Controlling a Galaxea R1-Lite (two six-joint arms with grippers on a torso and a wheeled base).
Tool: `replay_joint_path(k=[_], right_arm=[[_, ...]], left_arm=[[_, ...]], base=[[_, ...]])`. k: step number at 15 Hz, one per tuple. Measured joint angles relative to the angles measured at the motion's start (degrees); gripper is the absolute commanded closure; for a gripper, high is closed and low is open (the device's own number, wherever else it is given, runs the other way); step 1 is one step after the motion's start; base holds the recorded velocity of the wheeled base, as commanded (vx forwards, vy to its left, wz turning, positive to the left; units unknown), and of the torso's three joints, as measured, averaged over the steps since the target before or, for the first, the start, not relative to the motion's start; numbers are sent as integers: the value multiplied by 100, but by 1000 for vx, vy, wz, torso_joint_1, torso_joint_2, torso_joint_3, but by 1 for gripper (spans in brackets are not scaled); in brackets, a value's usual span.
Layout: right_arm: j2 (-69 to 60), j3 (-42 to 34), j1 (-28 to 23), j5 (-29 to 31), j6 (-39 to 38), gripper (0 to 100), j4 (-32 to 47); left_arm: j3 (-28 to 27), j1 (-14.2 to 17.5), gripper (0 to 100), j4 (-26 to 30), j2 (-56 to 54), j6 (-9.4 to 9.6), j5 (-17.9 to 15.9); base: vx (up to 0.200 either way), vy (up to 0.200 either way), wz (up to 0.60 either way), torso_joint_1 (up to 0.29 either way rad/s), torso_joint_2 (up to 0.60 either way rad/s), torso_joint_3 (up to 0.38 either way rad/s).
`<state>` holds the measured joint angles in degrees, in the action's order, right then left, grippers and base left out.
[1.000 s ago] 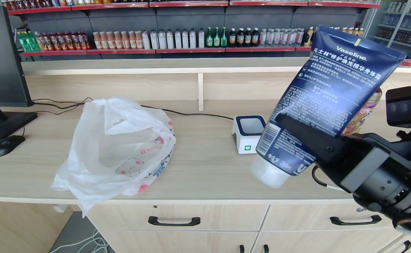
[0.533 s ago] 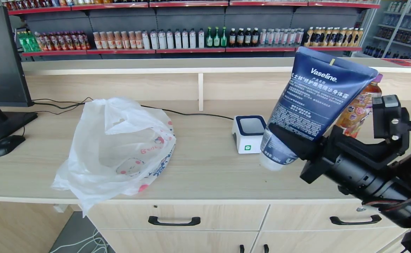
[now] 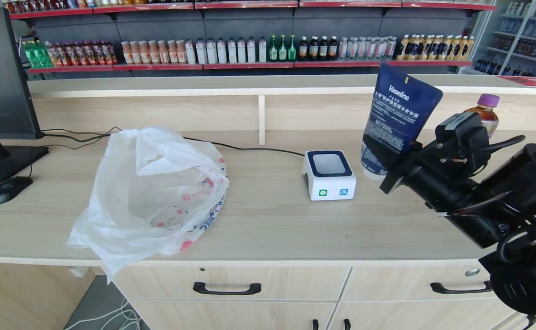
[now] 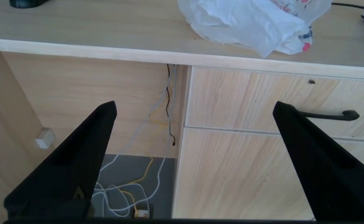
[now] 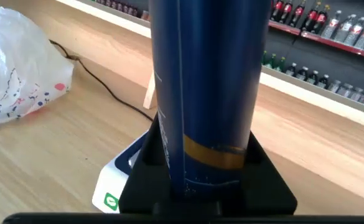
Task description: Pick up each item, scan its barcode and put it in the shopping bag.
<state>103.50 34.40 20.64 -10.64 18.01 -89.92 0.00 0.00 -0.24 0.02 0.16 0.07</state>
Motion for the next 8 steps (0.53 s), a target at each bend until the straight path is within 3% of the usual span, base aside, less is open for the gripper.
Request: replay_joint_path(k=[4, 8], right_arm=[[226, 462, -260, -118, 519, 100, -2], [356, 752, -457, -1152, 1319, 100, -7]], left_arm=[[0, 0, 0, 0, 0, 2, 0], [0, 0, 0, 2, 0, 2, 0]], base=[[0, 0, 0, 0, 0, 0], [0, 0, 0, 0, 0, 0]])
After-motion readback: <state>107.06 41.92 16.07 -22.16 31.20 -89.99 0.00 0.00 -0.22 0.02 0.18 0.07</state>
